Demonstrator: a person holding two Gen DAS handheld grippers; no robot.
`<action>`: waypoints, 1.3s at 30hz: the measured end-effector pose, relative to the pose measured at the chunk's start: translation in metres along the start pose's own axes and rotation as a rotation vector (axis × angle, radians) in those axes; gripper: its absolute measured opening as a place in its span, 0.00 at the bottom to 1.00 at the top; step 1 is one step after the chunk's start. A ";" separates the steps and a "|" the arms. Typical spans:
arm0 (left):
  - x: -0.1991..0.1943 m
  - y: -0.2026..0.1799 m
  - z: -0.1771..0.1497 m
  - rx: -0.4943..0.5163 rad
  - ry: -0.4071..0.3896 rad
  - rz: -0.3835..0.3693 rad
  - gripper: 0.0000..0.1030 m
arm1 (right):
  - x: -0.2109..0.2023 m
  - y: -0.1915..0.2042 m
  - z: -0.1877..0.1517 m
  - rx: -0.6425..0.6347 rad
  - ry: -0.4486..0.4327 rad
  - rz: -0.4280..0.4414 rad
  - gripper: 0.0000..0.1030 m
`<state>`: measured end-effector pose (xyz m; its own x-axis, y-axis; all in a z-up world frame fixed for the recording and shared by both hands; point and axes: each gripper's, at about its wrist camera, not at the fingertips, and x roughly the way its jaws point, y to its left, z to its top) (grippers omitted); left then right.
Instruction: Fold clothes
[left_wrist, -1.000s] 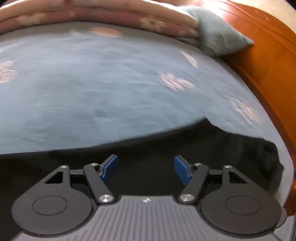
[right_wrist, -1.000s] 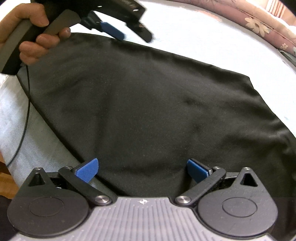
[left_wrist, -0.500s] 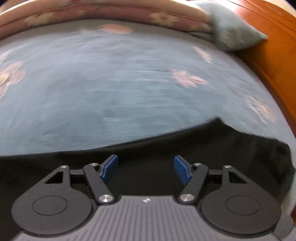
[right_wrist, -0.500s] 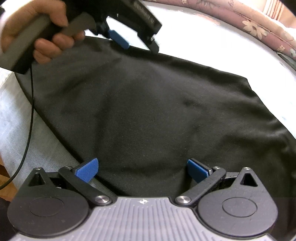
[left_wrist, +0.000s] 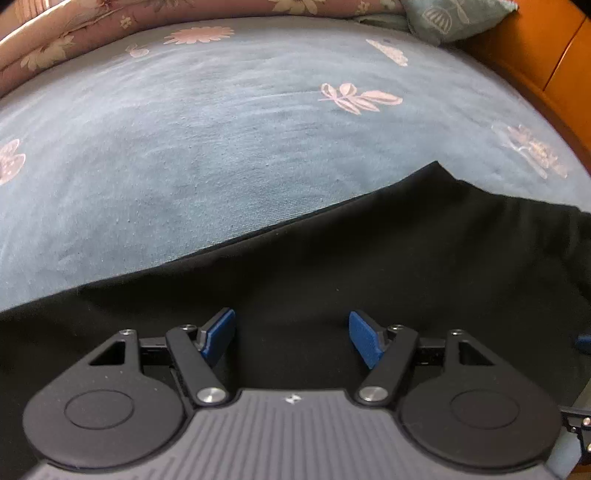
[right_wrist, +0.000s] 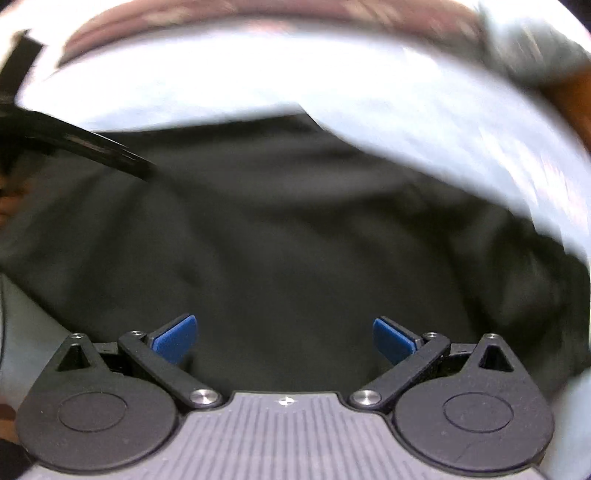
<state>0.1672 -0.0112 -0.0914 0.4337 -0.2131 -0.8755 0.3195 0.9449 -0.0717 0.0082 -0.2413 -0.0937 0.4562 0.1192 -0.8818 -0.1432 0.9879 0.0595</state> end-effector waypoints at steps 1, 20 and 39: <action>0.000 -0.002 0.001 0.004 0.006 0.009 0.66 | 0.002 -0.009 -0.005 0.037 0.028 0.004 1.00; 0.034 -0.175 0.044 0.235 0.021 -0.324 0.67 | -0.032 -0.113 -0.032 0.262 -0.074 -0.080 1.00; 0.049 -0.287 0.071 0.347 0.032 -0.587 0.68 | -0.054 -0.107 -0.043 0.210 -0.130 -0.017 1.00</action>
<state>0.1561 -0.3109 -0.0798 0.0822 -0.6537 -0.7523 0.7484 0.5390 -0.3865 -0.0393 -0.3574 -0.0723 0.5677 0.1006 -0.8170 0.0451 0.9872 0.1529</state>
